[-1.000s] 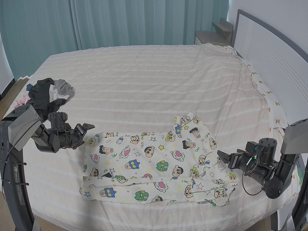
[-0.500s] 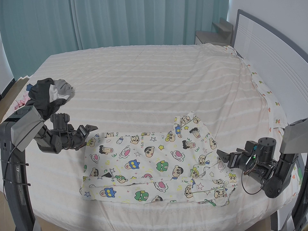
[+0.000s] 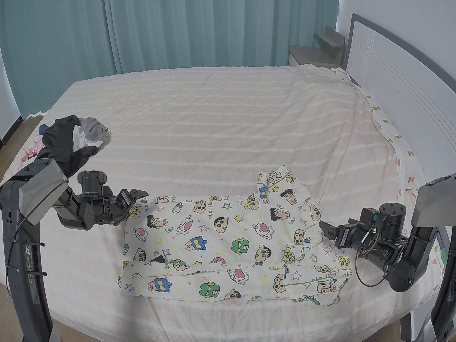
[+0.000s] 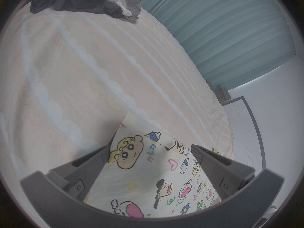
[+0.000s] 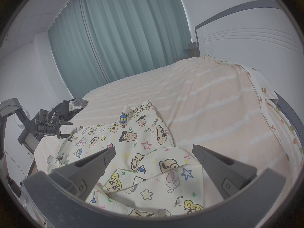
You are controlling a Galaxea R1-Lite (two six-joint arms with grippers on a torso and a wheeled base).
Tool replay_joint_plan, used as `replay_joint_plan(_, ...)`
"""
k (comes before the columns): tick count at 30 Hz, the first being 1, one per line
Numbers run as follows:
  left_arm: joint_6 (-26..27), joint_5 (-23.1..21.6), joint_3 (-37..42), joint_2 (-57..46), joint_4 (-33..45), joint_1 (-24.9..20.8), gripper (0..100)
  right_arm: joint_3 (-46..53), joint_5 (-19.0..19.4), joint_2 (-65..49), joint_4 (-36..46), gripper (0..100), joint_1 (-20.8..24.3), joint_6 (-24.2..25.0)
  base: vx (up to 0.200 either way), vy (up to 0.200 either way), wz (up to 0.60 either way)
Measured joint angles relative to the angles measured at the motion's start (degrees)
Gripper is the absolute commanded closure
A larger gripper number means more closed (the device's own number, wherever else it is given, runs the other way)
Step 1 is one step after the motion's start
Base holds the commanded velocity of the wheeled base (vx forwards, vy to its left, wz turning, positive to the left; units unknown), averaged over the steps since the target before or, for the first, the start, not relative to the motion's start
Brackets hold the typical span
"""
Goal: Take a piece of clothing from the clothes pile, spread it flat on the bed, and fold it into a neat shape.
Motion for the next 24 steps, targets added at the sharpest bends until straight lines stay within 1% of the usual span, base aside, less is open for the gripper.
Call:
replay_joint_plan(6,2.1,0.9,0.9,-0.5,0.0,0.1,0,-0.3,0.0,0.8,-0.1,0,0.1,0.0,0.000,0.000,0.00)
replay_joint_plan(8,4.5,2.5,1.3,-0.5,0.0,0.1,0,-0.4,0.0,1.0,-0.1,0,0.1,0.0,0.000,0.000,0.00)
replay_joint_plan(10,5.4,3.9,1.6,-0.6,-0.5,0.1,0,-0.4,0.0,1.2,-0.1,0,0.1,0.0,0.000,0.000,0.00)
replay_joint_plan(18,5.8,4.9,2.4,-0.5,-3.4,0.1,0,-0.8,0.0,1.8,-0.1,0,0.2,0.0,0.000,0.000,0.00)
replay_joint_plan(24,5.2,4.7,2.1,0.4,-4.9,-0.1,0,-1.5,0.0,1.9,0.0,0,0.2,0.0,0.000,0.000,0.00)
